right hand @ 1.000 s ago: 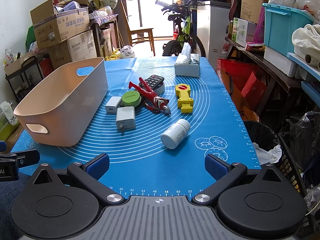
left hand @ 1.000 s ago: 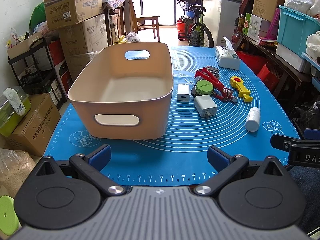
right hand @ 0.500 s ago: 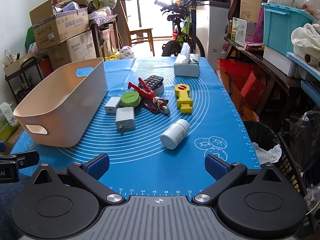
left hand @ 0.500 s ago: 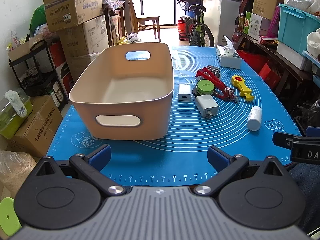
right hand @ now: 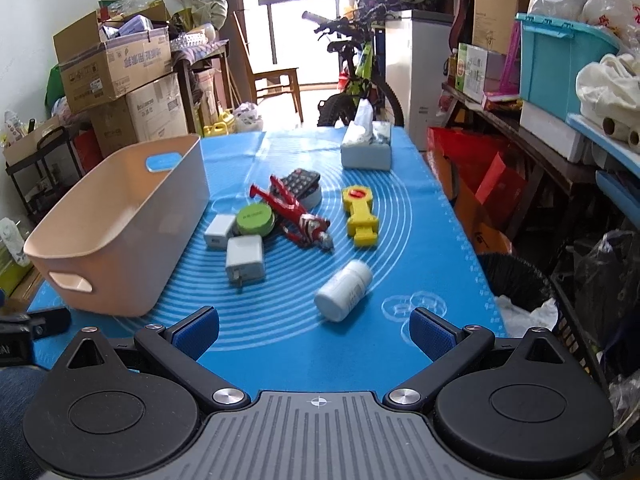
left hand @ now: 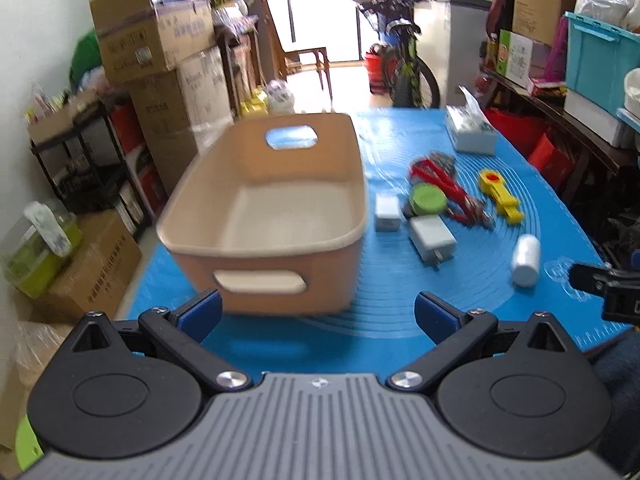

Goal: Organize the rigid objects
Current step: 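Grasp the beige bin rim with the left tool while the right tool grasps the white pill bottle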

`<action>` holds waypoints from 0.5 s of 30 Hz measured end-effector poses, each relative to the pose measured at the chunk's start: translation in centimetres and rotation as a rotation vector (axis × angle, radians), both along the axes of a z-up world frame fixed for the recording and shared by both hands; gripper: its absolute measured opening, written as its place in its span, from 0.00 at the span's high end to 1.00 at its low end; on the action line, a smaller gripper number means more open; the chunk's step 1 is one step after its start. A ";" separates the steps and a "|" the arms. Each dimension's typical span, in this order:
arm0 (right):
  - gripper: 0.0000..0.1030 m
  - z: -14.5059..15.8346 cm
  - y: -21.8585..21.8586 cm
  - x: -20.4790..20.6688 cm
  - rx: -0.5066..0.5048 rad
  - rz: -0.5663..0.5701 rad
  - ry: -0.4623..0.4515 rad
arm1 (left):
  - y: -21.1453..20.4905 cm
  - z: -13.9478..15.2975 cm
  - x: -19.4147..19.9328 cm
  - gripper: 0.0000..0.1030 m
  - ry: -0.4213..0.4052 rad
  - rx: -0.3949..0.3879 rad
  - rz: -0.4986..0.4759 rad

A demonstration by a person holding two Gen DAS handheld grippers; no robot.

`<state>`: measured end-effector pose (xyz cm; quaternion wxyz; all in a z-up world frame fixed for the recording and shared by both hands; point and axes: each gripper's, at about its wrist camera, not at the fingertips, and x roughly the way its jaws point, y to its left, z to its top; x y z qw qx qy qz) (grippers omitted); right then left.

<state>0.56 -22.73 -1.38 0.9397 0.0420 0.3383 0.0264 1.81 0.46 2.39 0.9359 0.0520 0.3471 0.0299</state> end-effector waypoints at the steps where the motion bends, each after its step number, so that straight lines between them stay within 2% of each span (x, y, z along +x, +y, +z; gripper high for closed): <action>1: 0.02 0.2 -0.1 0.3 -0.001 -0.002 -0.004 | 0.2 0.7 0.3 0.02 -0.012 0.005 0.010; 5: 0.03 0.5 -0.5 1.9 0.015 -0.014 -0.004 | 1.7 3.4 1.9 0.01 -0.040 -0.019 0.047; 8: 0.03 0.7 -0.6 3.2 0.029 -0.030 0.002 | 2.7 4.9 3.6 0.01 -0.042 0.001 0.076; 11: 0.03 0.5 -0.5 4.5 0.038 -0.043 0.017 | 4.0 5.4 5.4 0.01 -0.039 -0.005 0.106; 15: 0.03 -0.4 -0.5 6.6 0.046 -0.069 0.064 | 6.2 5.2 8.2 0.01 0.020 -0.011 0.121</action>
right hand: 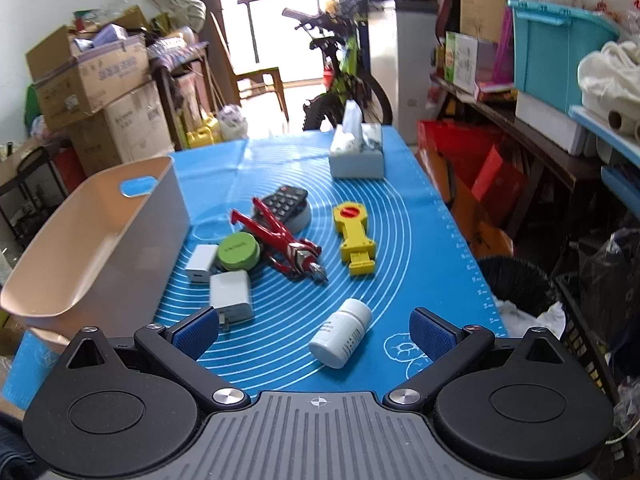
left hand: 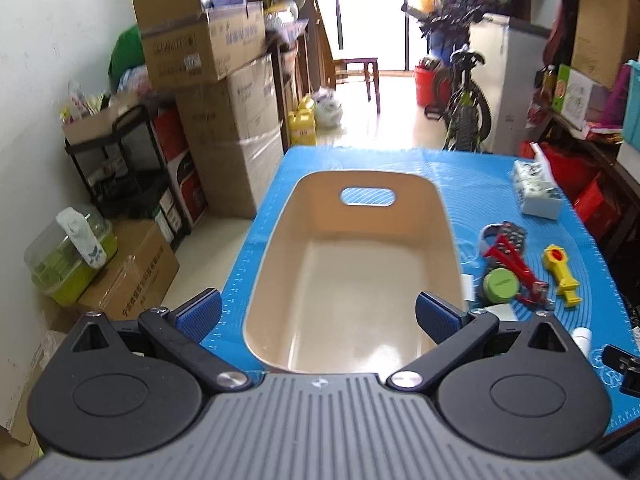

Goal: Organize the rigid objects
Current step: 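Grasp the beige bin rim with the left tool while the right tool grasps the white pill bottle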

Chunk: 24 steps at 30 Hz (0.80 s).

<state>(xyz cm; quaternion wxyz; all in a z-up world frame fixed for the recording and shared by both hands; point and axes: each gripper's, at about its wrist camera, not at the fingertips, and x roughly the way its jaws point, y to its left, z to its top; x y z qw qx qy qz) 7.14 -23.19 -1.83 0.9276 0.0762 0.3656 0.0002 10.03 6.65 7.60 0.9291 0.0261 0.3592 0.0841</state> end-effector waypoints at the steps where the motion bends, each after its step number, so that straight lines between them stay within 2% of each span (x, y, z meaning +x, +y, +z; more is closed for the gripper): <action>1: 0.03 -0.3 0.0 0.5 -0.001 -0.008 0.010 | 0.5 -0.2 0.7 0.01 0.012 0.007 -0.001; 7: 0.04 -3.1 0.1 3.5 -0.015 -0.056 0.096 | 4.0 -2.3 4.5 0.02 0.095 -0.002 -0.014; 11: 0.09 -5.1 0.5 5.6 -0.035 -0.078 0.154 | 6.4 -4.6 7.3 0.02 0.178 -0.048 0.010; 14: 0.16 -6.7 0.8 6.8 -0.071 -0.093 0.190 | 8.2 -6.4 8.7 0.04 0.216 -0.117 0.047; 16: 0.17 -7.6 1.0 7.4 -0.079 -0.099 0.211 | 8.7 -7.3 9.5 0.21 0.237 -0.120 0.053; 18: 0.17 -8.2 0.9 7.7 -0.081 -0.111 0.227 | 8.8 -8.0 10.3 0.23 0.272 -0.102 0.057; 21: 0.17 -8.9 0.8 8.1 -0.083 -0.123 0.242 | 9.1 -8.8 10.6 0.28 0.282 -0.101 0.028; 23: 0.18 -9.1 0.7 8.4 -0.081 -0.132 0.251 | 9.2 -9.5 10.9 0.40 0.310 -0.113 0.013; 24: 0.18 -9.2 0.7 8.5 -0.077 -0.136 0.255 | 9.3 -9.7 11.1 0.51 0.329 -0.110 0.012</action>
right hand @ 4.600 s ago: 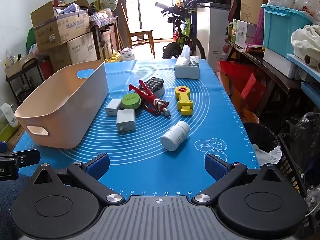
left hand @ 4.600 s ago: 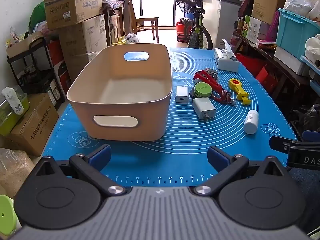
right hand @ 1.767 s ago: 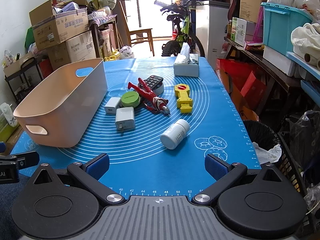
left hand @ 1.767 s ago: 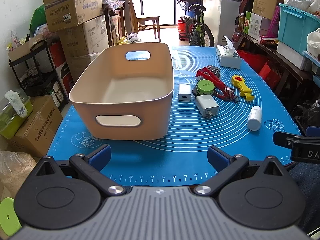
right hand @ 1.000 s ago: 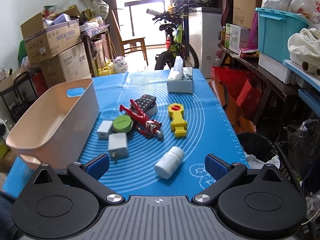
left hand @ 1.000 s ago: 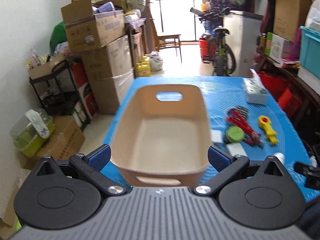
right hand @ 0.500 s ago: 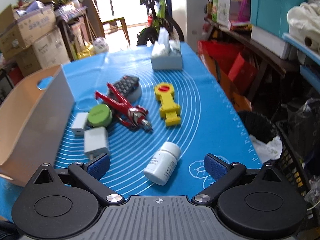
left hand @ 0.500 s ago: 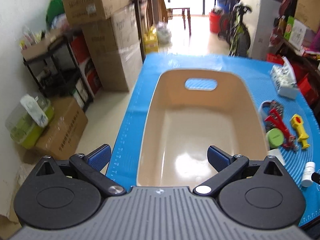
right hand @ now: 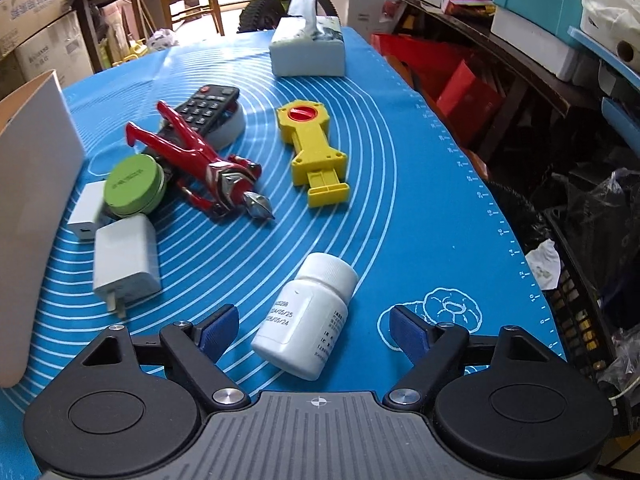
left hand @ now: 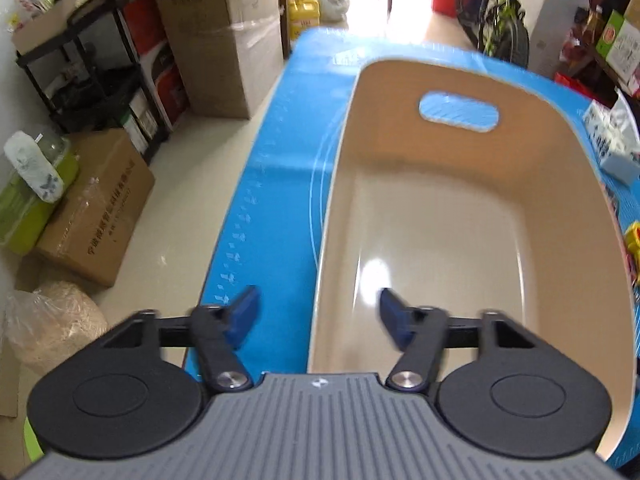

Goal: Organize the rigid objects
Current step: 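Grasp the beige bin rim with the left tool while the right tool grasps the white pill bottle, then carry the white pill bottle into the bin with the right tool and release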

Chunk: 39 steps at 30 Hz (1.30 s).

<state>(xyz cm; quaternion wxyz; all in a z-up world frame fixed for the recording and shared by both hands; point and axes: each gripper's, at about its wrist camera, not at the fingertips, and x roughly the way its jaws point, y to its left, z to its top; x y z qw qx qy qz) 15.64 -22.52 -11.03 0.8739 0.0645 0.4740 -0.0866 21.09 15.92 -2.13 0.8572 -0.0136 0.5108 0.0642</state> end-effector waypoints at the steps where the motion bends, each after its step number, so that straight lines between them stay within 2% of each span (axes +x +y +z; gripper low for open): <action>1: 0.18 0.0 0.0 0.1 0.001 -0.004 0.002 | 0.0 -0.1 0.1 0.61 0.014 0.005 0.001; 2: 0.18 0.0 0.1 0.1 0.001 -0.008 0.002 | 0.1 -0.2 0.1 0.65 0.021 0.008 0.002; 4: 0.21 0.0 0.2 0.2 0.007 -0.015 0.002 | 0.2 0.1 0.1 0.80 0.019 -0.010 -0.003; 7: 0.26 0.0 0.4 0.2 0.016 -0.027 0.013 | 0.2 0.3 0.3 0.81 0.018 -0.052 -0.027; 11: 0.40 0.0 0.8 0.2 -0.003 -0.045 0.020 | 0.2 -0.2 0.7 0.92 0.041 -0.023 -0.021; 12: 0.42 0.0 0.9 0.1 -0.003 -0.045 0.018 | 0.4 -0.3 0.8 0.93 0.044 -0.022 -0.016; 14: 0.52 0.1 1.1 0.2 -0.009 -0.037 0.017 | 0.7 -0.2 0.9 0.94 0.044 -0.037 -0.015; 16: 0.56 0.3 1.4 0.3 -0.029 -0.035 0.017 | 0.9 -0.2 0.9 0.94 0.042 -0.045 -0.014; 22: 0.57 1.5 1.8 0.0 -0.047 -0.037 -0.026 | 1.1 -0.1 0.9 0.95 0.042 -0.055 -0.019; 27: 0.57 5.7 3.0 0.6 -0.013 -0.007 -0.120 | 1.0 -0.1 0.9 0.96 0.041 -0.054 -0.024; 34: 0.57 12.9 8.8 3.0 0.028 0.155 -0.299 | 0.9 -0.3 0.9 0.96 0.042 -0.049 -0.034; 39: 0.57 15.3 14.4 5.0 0.053 0.290 -0.345 | 1.0 -0.4 0.8 0.96 0.042 -0.048 -0.041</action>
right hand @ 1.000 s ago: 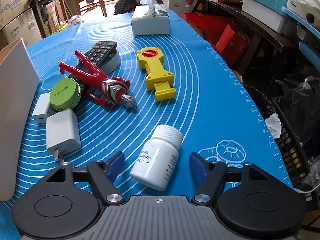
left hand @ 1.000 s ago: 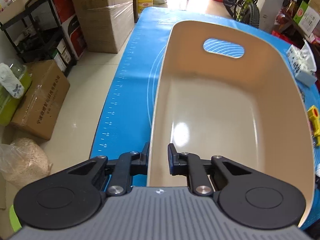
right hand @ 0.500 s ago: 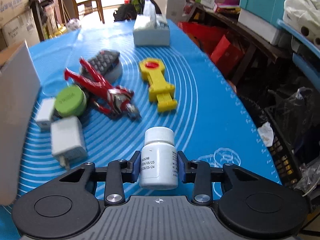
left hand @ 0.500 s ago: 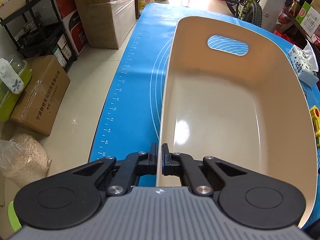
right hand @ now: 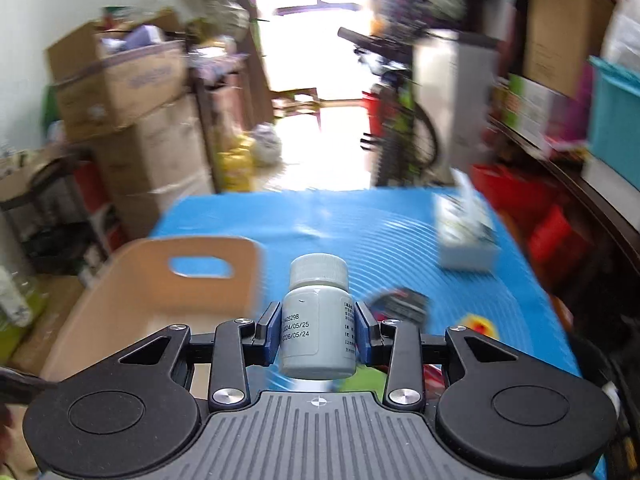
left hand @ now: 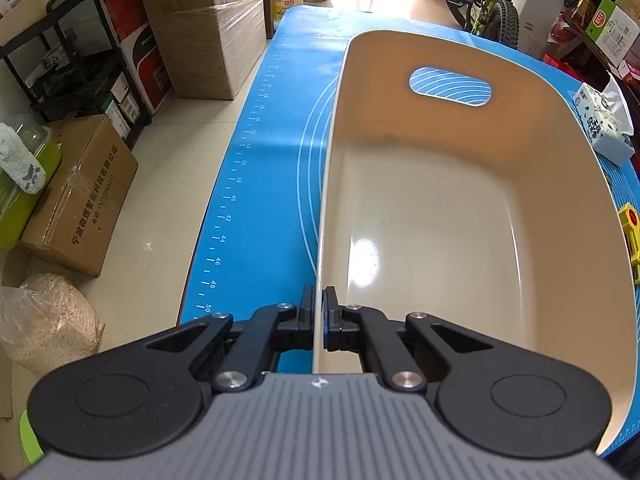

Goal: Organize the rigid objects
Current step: 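Carry the white pill bottle into the bin with the right tool and release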

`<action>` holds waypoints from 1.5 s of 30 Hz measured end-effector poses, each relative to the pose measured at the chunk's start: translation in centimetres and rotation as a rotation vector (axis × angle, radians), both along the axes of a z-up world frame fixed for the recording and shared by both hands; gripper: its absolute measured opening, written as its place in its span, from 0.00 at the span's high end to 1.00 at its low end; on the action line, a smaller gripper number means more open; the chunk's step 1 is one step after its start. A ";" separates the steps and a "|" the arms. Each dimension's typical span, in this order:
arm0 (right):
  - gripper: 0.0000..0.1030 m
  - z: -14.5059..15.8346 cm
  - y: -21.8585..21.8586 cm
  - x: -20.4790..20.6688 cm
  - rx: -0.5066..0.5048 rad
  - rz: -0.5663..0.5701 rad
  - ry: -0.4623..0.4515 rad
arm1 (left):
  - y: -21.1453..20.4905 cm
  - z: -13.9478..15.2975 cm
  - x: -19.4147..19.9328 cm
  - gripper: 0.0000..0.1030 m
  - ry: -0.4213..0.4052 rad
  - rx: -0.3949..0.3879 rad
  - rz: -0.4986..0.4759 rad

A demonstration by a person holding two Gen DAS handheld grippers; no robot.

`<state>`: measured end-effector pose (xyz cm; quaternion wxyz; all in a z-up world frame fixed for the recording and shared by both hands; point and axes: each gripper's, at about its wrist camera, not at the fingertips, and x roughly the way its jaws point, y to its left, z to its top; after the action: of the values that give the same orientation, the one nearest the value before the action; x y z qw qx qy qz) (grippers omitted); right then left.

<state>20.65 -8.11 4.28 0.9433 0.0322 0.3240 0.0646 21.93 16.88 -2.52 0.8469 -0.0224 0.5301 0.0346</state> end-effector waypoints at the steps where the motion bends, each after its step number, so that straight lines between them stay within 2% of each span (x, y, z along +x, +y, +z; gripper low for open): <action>1: 0.57 0.1 1.1 0.3 0.001 0.024 -0.001 | 0.0 0.0 0.0 0.96 -0.001 0.001 -0.001; 5: 0.57 -0.4 5.0 1.5 -0.014 0.106 0.024 | -0.2 0.0 0.0 0.96 -0.001 0.011 -0.010; 12: 0.57 -4.4 9.2 2.1 -0.026 0.166 0.183 | -0.3 0.0 -0.2 0.96 -0.003 0.016 -0.017; 21: 0.57 -8.9 11.1 2.2 -0.101 0.203 0.377 | -0.5 0.1 -0.2 0.96 -0.007 0.024 -0.022; 25: 0.57 -9.6 11.7 2.2 -0.132 0.214 0.422 | -0.6 0.1 -0.2 0.96 -0.007 0.029 -0.025; 30: 0.50 -9.0 11.1 1.9 -0.105 0.216 0.391 | -0.6 0.1 -0.2 0.96 -0.004 0.029 -0.026; 35: 0.49 -7.5 10.2 1.4 -0.070 0.210 0.354 | -0.6 0.0 -0.1 0.96 -0.003 0.026 -0.024; 37: 0.49 -6.3 9.6 1.1 -0.057 0.203 0.320 | -0.6 0.0 -0.1 0.96 -0.002 0.026 -0.024; 40: 0.37 -4.2 8.1 0.6 -0.030 0.177 0.260 | -0.6 0.0 -0.1 0.96 -0.003 0.026 -0.024; 45: 0.36 -1.6 4.5 -0.2 -0.002 0.117 0.170 | -0.6 0.0 -0.2 0.96 -0.003 0.026 -0.024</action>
<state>20.47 -3.64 2.67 0.9070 0.0180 0.4044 0.1161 21.78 16.29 -2.56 0.8482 -0.0051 0.5287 0.0316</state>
